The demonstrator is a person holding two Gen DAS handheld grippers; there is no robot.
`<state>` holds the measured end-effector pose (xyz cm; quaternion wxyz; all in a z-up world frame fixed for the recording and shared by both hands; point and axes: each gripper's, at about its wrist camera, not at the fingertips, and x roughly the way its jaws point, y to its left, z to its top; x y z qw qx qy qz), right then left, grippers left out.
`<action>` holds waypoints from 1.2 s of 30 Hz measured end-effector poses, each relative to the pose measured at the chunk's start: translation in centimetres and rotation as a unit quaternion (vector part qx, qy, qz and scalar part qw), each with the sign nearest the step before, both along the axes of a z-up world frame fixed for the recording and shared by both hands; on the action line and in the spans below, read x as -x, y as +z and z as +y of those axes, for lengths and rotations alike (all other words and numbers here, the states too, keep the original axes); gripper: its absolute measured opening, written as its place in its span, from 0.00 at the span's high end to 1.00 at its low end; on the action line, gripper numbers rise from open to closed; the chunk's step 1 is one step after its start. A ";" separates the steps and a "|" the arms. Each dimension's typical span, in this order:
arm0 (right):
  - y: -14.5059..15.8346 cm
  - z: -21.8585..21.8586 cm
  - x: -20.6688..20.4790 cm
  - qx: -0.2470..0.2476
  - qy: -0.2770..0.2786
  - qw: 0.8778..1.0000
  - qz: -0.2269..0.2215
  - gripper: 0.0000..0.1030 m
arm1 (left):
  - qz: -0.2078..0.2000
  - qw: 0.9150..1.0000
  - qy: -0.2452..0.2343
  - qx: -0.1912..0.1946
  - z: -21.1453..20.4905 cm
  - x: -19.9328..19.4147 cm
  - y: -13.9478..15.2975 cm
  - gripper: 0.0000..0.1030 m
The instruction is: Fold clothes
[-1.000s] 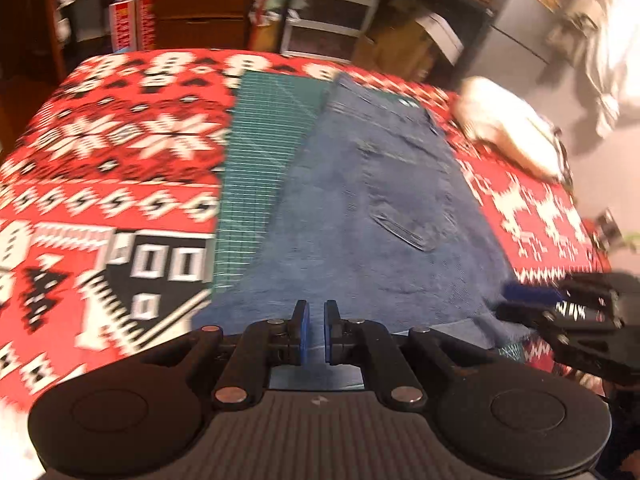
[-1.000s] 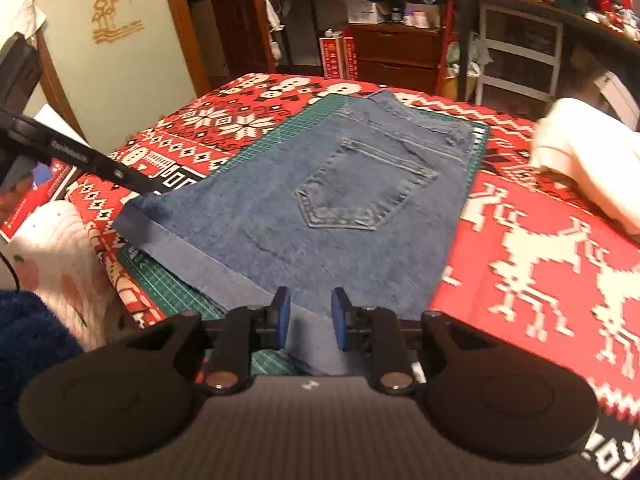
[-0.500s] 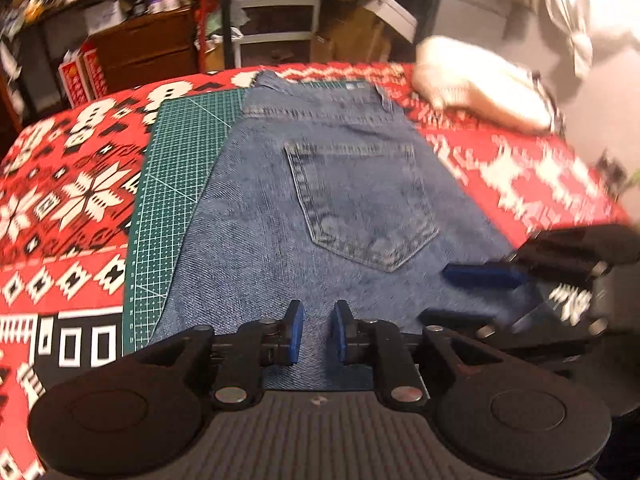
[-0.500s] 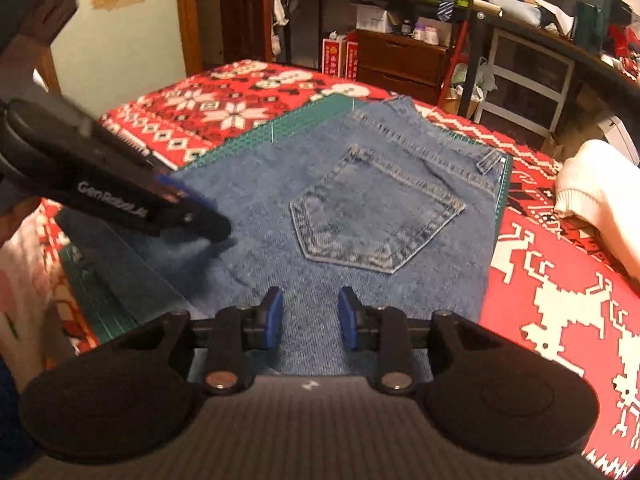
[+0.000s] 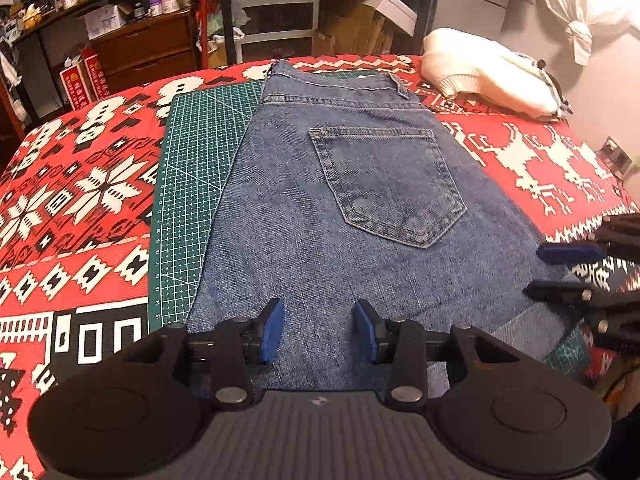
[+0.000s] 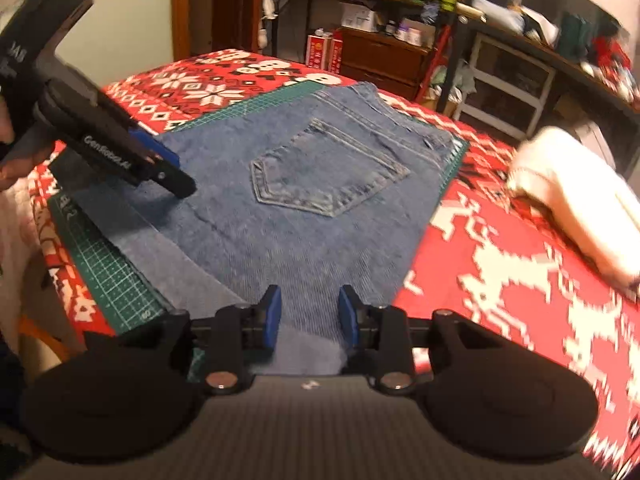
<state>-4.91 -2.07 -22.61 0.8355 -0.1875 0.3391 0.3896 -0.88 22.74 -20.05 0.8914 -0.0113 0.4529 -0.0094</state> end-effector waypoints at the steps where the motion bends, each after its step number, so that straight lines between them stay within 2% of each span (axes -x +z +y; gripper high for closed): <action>1: 0.0 -0.4 -0.2 -0.007 -0.008 1.000 0.008 0.64 | 0.002 1.000 0.001 -0.008 -0.1 0.0 0.0 0.57; 2: -0.1 -0.9 -0.3 -0.015 -0.015 1.000 0.016 0.64 | 0.004 1.000 0.002 -0.016 -0.2 0.1 0.0 0.51; 3: 0.0 -1.2 -0.4 -0.020 -0.022 0.999 0.022 0.64 | 0.005 1.000 0.006 -0.023 -0.2 0.2 -0.1 0.40; 4: 0.1 -1.3 -0.5 -0.022 -0.024 0.999 0.025 0.64 | 0.006 0.999 0.011 -0.030 -0.3 0.2 -0.1 0.39; 8: 0.7 -1.3 -0.8 -0.029 -0.025 0.999 0.028 0.63 | -0.009 1.000 0.017 -0.006 0.1 0.5 0.9 0.40; 11: 1.4 -1.3 -1.8 -0.049 -0.033 0.998 0.035 0.62 | -0.037 0.999 0.020 0.011 0.1 -0.2 1.8 0.40; 17: 1.7 1.2 -4.5 -0.059 -0.035 0.997 0.036 0.57 | -0.039 0.998 0.027 0.034 -0.2 -3.3 1.1 0.38; 20: 0.7 2.2 -5.6 -0.054 -0.037 0.997 0.045 0.55 | -0.019 0.999 0.030 0.013 -0.1 -4.3 -0.2 0.38; 23: 0.0 2.8 -5.7 -0.046 -0.028 0.998 0.039 0.54 | -0.024 1.000 0.002 -0.005 -0.3 -3.7 -0.6 0.37; 24: -0.2 2.8 -5.5 -0.042 -0.022 0.998 0.032 0.54 | -0.023 1.000 -0.007 -0.016 -0.4 -3.5 -0.6 0.34; 25: -0.3 2.9 -5.2 -0.039 -0.016 0.999 0.025 0.53 | -0.020 1.000 -0.005 -0.020 -0.3 -3.2 -0.7 0.26; 26: -0.4 2.8 -5.0 -0.038 -0.012 0.999 0.021 0.53 | -0.017 1.000 -0.002 -0.024 -0.1 -3.0 -0.7 0.23; 28: -0.5 2.6 -4.5 -0.037 -0.006 0.999 0.016 0.52 | -0.016 1.000 0.000 0.002 0.8 -2.4 -0.8 0.22; 30: -0.6 2.4 -4.0 -0.037 -0.002 0.999 0.011 0.52 | -0.012 1.000 -0.008 0.004 1.0 -2.0 -0.6 0.22; 32: -0.6 2.2 -3.4 -0.036 0.003 0.999 0.007 0.49 | -0.009 1.000 -0.011 0.003 0.9 -1.6 -0.6 0.22; 35: -0.8 2.1 -2.3 -0.023 0.025 0.999 -0.007 0.32 | -0.007 1.000 -0.017 -0.001 0.9 -1.2 -0.7 0.22; 36: -0.9 2.2 -1.9 -0.015 0.032 0.999 -0.015 0.31 | -0.007 1.000 -0.018 -0.002 0.9 -1.2 -0.7 0.22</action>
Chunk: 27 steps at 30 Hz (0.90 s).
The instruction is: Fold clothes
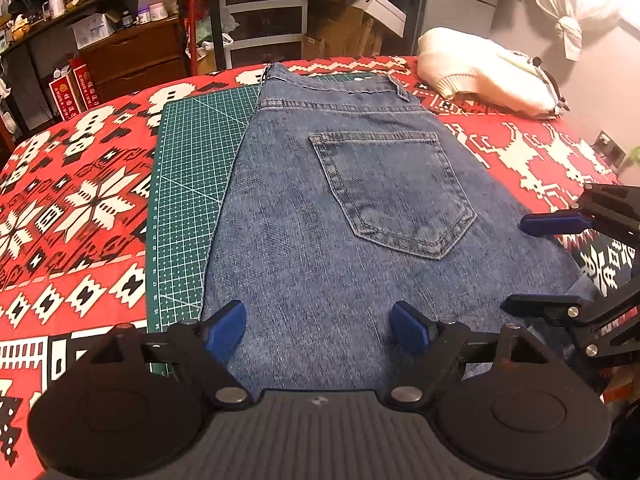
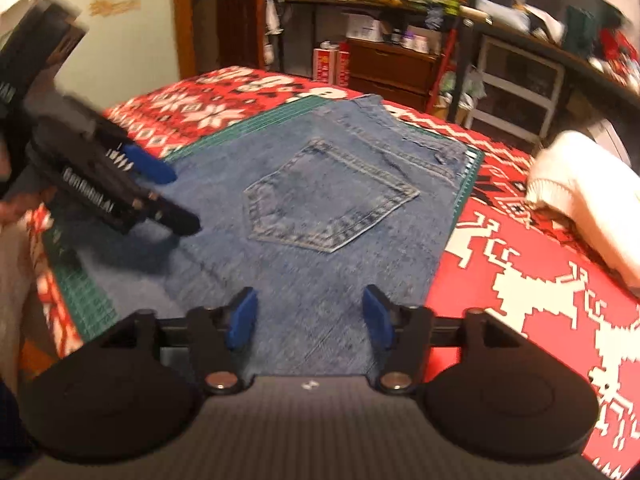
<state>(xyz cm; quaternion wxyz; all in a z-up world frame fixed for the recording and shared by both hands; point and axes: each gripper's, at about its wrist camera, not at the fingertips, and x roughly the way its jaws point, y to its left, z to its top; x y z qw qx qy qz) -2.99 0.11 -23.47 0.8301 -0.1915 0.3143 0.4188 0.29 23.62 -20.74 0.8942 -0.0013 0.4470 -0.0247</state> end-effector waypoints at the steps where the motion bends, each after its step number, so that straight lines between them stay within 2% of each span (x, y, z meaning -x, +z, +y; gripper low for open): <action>1: 0.0 -0.1 0.3 0.003 0.002 1.000 -0.004 0.30 | 0.000 1.000 -0.001 -0.001 0.0 0.1 0.0 0.22; 6: -0.1 -1.0 0.1 -0.010 -0.017 0.999 0.026 0.24 | 0.002 1.000 -0.004 -0.020 -0.6 0.2 -0.1 0.17; 8: -0.2 -1.5 -0.1 -0.019 -0.026 0.999 0.034 0.16 | 0.004 1.000 -0.004 -0.023 -0.7 0.2 -0.2 0.15; 9: -0.3 -1.6 -0.2 -0.020 -0.032 0.999 0.037 0.14 | 0.006 1.000 -0.004 -0.024 -0.7 0.1 -0.2 0.12; 11: -0.5 -1.7 -0.5 -0.020 -0.050 0.998 0.045 0.02 | 0.009 0.999 -0.006 -0.030 -0.9 0.1 -0.4 0.05; 12: -0.7 -1.9 -0.9 -0.022 -0.063 0.996 0.054 0.00 | 0.010 0.999 -0.008 -0.035 -1.0 0.0 -0.5 0.02; 16: -0.9 -2.4 -1.2 -0.028 -0.067 0.995 0.064 0.00 | 0.017 0.999 -0.008 -0.032 -1.0 -0.2 -0.7 0.00; 27: -1.4 -2.5 -0.6 -0.040 -0.070 0.996 0.046 0.00 | 0.021 0.999 -0.007 -0.029 -0.9 -0.4 -0.7 0.00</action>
